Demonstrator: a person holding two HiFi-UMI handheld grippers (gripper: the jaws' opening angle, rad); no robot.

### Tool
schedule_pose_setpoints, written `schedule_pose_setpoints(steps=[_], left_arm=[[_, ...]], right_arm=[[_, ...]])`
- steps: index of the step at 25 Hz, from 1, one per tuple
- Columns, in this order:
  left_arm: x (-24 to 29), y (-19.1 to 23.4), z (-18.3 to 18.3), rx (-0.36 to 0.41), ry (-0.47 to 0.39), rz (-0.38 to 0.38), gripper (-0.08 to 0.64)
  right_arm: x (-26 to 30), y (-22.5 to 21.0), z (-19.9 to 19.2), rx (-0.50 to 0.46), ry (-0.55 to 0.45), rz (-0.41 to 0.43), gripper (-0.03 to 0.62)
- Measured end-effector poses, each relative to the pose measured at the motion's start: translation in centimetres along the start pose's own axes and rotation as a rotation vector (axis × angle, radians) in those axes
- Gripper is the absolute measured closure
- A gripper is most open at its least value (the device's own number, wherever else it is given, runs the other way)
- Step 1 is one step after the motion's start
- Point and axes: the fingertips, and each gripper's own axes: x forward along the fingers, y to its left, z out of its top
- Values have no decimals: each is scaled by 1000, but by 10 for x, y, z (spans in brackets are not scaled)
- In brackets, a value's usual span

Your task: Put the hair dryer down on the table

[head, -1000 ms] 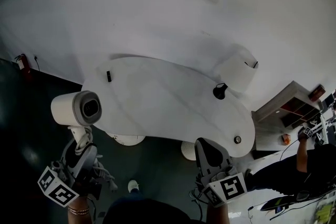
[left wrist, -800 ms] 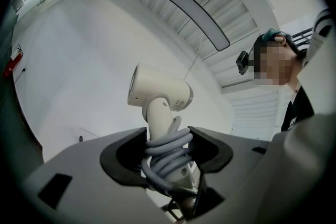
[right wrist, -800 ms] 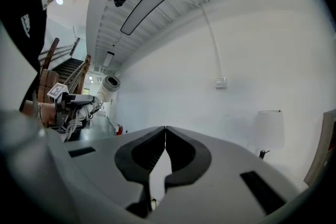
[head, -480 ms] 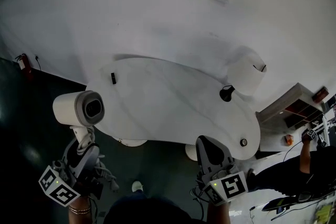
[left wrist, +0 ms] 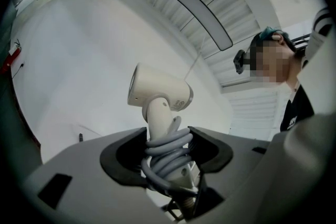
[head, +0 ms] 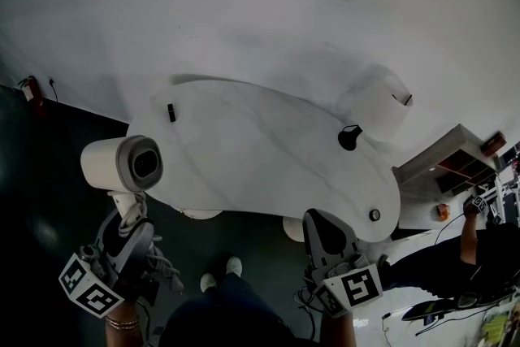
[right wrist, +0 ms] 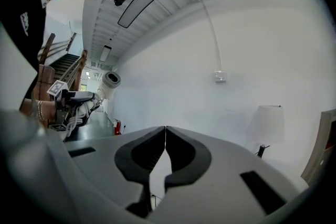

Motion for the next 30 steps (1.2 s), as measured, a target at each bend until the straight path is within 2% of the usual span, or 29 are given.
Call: schedule_pose_setpoints(steps=[5,11,18,24,30], left_arm=[[5,3,-9,-7,3,20,304],[21,4,-5,0,-24,39,304],[48,8,-1,2,-49,62,304],[65,13,3,17,-57,81,304],[109,16,-10,19,-73,91,304]], right_arm=[[7,-8,-8,5,12,20,574],[27,-22,9,7,-45,66,574],[51,-49,4,-12,5,89,574],[74,-65,8,5,-22,118,574],[96,-108,0,8,-19,141,574]])
